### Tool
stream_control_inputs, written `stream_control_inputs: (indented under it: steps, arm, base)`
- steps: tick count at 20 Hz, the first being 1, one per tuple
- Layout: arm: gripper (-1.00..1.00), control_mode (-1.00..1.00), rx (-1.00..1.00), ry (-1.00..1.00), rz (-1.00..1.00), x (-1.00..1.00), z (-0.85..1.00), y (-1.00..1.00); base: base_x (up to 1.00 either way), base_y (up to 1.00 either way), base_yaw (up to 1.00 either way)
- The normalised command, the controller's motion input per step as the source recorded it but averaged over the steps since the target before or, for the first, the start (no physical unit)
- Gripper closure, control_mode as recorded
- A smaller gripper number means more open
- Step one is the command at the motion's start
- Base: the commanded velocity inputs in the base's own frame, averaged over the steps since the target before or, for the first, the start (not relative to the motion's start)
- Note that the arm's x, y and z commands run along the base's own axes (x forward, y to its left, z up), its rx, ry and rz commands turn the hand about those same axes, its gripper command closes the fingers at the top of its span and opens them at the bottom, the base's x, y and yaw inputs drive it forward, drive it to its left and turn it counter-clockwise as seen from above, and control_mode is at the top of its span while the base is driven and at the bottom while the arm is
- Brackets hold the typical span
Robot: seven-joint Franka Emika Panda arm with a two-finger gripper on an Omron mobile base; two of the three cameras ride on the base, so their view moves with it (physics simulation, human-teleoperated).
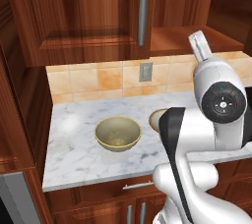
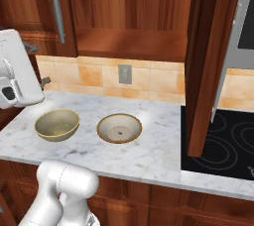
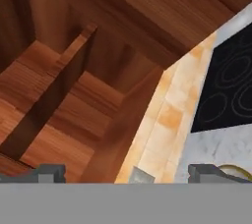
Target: Open the cabinet. Pick the bowls from the counter and place them in the cabinet. Then close the cabinet.
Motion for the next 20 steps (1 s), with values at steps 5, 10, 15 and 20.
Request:
stream_control_inputs:
  steps: [5,10,15,20]
  arm:
    - [-1.00,-1.00,-0.43,0.07,0.01,-0.02,0.00,0.00]
    - [-1.00,-1.00,-0.46,0.05,0.00,-0.01,0.05,0.00]
    - [-1.00,-1.00,-0.35,0.08,0.00,0.00,0.10,-0.01]
    - [-1.00,-1.00,-0.05,0.00,0.05,0.00,0.00,-0.16]
  base:
    - [0.00,0.00,0.00]
    - [0.00,0.00,0.00]
    - [0.00,0.00,0.00]
    - [0.00,0.00,0.00]
